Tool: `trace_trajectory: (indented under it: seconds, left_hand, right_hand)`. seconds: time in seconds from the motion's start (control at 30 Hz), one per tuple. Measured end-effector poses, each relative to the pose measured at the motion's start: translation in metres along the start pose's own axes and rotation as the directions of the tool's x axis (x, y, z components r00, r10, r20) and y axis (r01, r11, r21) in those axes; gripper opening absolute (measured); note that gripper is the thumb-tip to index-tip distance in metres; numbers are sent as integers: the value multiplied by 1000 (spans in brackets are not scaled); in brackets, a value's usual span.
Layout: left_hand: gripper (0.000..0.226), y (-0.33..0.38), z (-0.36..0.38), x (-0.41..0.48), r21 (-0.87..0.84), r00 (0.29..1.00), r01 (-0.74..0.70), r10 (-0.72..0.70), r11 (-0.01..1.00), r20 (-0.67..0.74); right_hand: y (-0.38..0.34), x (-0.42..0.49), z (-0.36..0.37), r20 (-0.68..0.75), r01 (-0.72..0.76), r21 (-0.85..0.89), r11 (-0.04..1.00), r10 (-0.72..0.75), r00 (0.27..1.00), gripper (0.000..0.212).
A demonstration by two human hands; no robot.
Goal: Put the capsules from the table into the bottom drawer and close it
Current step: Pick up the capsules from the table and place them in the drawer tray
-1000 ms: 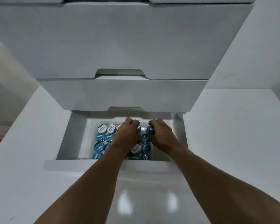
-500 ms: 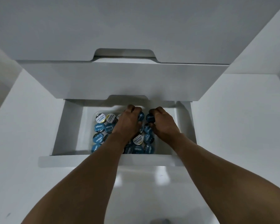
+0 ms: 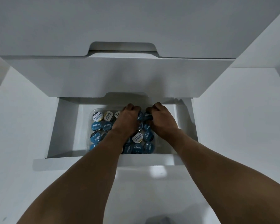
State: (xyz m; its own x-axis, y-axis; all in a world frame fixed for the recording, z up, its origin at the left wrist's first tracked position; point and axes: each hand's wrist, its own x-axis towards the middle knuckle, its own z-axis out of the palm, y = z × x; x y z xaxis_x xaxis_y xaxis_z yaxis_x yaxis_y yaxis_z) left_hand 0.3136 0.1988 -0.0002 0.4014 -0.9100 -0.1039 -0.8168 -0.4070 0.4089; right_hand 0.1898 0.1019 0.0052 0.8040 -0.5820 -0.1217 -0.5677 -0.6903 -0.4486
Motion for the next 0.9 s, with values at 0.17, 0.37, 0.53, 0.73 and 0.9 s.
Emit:
trace_trajectory:
  seconds: [0.17,0.37,0.53,0.73,0.9]
  left_hand:
    - [48,-1,1,0,-6,1000,-10,10,1000,-5]
    - [42,-4,-1,-3,-5,999,-35,35,999,-16]
    - [31,-5,2,-3,38,999,-33,34,999,-38]
    - [31,-4,-2,-5,23,1000,-12,13,1000,-26]
    - [35,-1,-20,-22,28,999,34,-33,999,-27]
  right_hand:
    - [3,0,1,-2,-31,24,999,31,1000,44]
    - [7,-1,4,-3,-39,33,999,39,999,25]
    - [5,-2,8,-24,-85,78,993,88,996,20]
    - [4,-4,5,-7,-80,58,995,81,997,21]
    - [-2,-17,-6,10,-42,27,999,42,999,21]
